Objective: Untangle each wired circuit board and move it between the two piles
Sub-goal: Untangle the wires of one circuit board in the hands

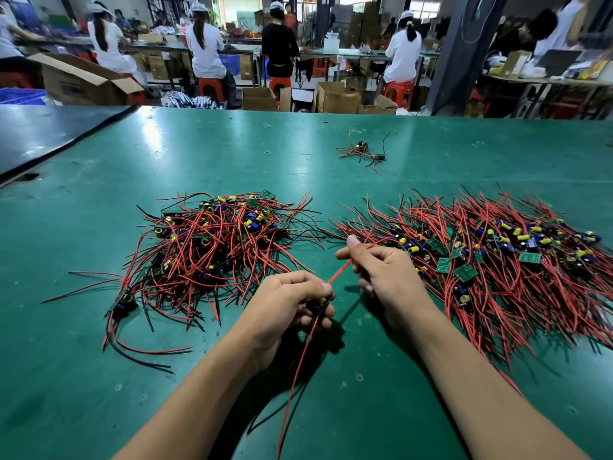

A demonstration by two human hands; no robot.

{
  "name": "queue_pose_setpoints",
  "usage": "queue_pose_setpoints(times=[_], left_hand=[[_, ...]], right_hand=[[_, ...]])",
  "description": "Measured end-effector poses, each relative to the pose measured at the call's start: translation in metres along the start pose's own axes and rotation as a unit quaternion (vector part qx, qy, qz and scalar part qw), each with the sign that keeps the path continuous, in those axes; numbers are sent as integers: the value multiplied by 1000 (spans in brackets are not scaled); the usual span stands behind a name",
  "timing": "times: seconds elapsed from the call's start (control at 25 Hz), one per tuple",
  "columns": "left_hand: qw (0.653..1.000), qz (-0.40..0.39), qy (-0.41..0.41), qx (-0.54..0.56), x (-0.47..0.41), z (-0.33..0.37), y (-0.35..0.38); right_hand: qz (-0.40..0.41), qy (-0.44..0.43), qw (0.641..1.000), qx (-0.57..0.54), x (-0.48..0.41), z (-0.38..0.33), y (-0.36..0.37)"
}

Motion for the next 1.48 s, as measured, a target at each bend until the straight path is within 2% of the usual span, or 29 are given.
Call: queue_pose_setpoints(times=[0.12, 0.24, 0.32, 0.68, 0.84, 0.92, 1.04, 1.2, 1.32, 1.48], left_hand=[[1000, -9, -5, -7, 0, 0, 1], [1000, -20, -5, 10, -1, -2, 2], [1000, -26, -2, 2, -2, -2, 2], [999, -39, 21, -2, -2, -4, 5], [999, -19, 10, 41, -5, -5, -1], [998, -27, 9, 50, -6, -5, 1], [998, -37, 6, 48, -5, -4, 1], [998, -45, 5, 54, -4, -1, 2], [997, -45, 7, 55, -4, -1, 2], [998, -44, 15, 42, -5, -2, -1]], right_hand=[[-10, 87, 988, -124, 0, 8, 4], [-84, 196, 939, -270, 7, 12, 18], [-111, 202, 926, -299, 11, 8, 23], [-117, 118, 959, -231, 7, 10, 29], [-245, 79, 950, -176, 25, 7, 53], [-268, 61, 950, -145, 29, 7, 56], [-218, 17, 973, -72, 21, 4, 46], [-65, -54, 996, -19, 5, -4, 16], [15, -87, 996, 13, 2, -9, -1], [81, -121, 988, 54, 1, -13, -10]])
Point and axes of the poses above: each hand's wrist, its own x-axis away from the middle knuckle, its own y-axis out of the palm, z = x × y, the point moved 9 cm from there along -x, towards the middle knuckle, and after that the axes turned 8 degrees about x, right-handed, at the moved point
